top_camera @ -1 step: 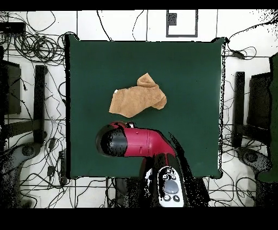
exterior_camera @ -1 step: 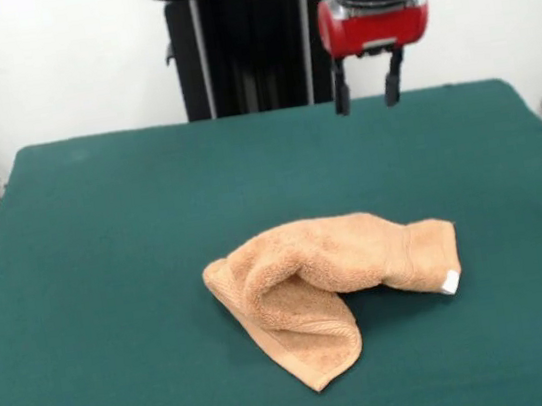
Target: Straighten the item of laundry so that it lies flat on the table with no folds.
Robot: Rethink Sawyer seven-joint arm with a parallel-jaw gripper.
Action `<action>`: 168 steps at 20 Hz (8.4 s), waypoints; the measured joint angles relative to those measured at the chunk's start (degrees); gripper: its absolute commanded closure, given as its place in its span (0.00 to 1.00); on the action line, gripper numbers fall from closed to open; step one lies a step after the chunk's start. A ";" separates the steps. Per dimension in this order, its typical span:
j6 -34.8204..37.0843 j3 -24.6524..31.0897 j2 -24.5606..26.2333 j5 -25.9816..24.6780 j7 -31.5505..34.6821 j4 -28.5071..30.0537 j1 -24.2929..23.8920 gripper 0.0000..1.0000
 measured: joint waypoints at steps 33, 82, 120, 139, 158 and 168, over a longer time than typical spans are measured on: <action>4.43 -0.18 21.11 0.01 0.00 -24.22 -1.10 0.00; 10.94 1.67 14.04 0.24 0.00 -27.14 -6.10 0.00; 43.55 22.98 17.32 -2.61 0.00 -33.93 -17.85 0.00; 43.56 23.08 17.53 -7.07 0.00 -40.47 -20.40 0.00; 35.77 25.26 24.30 -9.51 0.00 -40.51 -21.52 0.00; 35.77 26.10 24.19 -9.63 0.00 -40.41 -22.93 0.00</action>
